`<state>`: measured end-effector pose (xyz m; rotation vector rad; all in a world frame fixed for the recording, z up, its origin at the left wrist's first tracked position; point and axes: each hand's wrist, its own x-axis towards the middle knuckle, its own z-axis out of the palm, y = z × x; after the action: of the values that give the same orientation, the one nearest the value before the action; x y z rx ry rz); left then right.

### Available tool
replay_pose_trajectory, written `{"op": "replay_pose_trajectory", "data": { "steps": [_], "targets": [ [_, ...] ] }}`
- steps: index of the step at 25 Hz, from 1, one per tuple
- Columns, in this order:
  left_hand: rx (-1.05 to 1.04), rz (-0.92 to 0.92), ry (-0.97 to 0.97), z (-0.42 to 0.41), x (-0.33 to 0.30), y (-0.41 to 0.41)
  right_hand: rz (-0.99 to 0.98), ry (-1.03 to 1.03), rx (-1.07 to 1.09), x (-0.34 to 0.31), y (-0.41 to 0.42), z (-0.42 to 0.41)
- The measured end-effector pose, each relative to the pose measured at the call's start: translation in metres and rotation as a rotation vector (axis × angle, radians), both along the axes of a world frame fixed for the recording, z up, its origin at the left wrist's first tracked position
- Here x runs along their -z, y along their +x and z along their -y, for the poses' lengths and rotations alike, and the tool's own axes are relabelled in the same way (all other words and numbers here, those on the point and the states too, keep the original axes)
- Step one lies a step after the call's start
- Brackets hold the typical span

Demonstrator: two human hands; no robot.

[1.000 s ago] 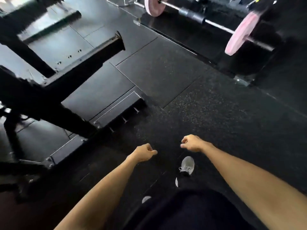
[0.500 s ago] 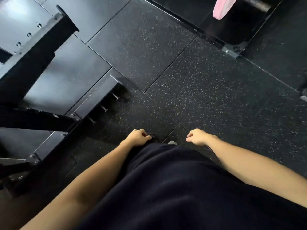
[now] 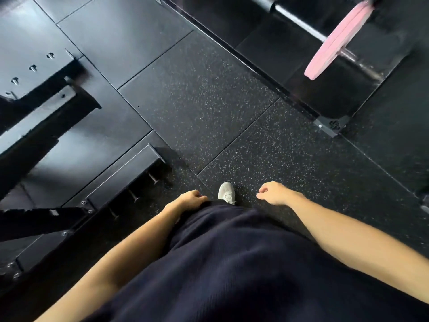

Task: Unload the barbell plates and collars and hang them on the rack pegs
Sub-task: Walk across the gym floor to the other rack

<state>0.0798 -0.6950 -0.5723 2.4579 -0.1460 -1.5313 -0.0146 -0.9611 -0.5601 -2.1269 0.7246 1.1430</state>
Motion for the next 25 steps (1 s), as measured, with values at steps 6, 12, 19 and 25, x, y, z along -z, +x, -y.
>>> {"op": "replay_pose_trajectory", "data": {
  "steps": [6, 12, 19, 25],
  "targets": [
    [0.003, 0.064, -0.039, 0.064, -0.006, 0.154, 0.119, -0.014, 0.103, -0.020, 0.157, 0.074],
    [0.006, -0.056, -0.001, 0.110, 0.019, 0.273, 0.023, 0.003, -0.040, 0.011, 0.305, 0.131],
    [-0.348, 0.055, 0.029, 0.140, -0.004, 0.463, 0.017, -0.001, -0.286, 0.004, 0.553, 0.192],
    [-0.559, 0.070, 0.033, 0.133, 0.005, 0.585, -0.002, -0.004, -0.513, 0.005, 0.747, 0.171]
  ]
}}
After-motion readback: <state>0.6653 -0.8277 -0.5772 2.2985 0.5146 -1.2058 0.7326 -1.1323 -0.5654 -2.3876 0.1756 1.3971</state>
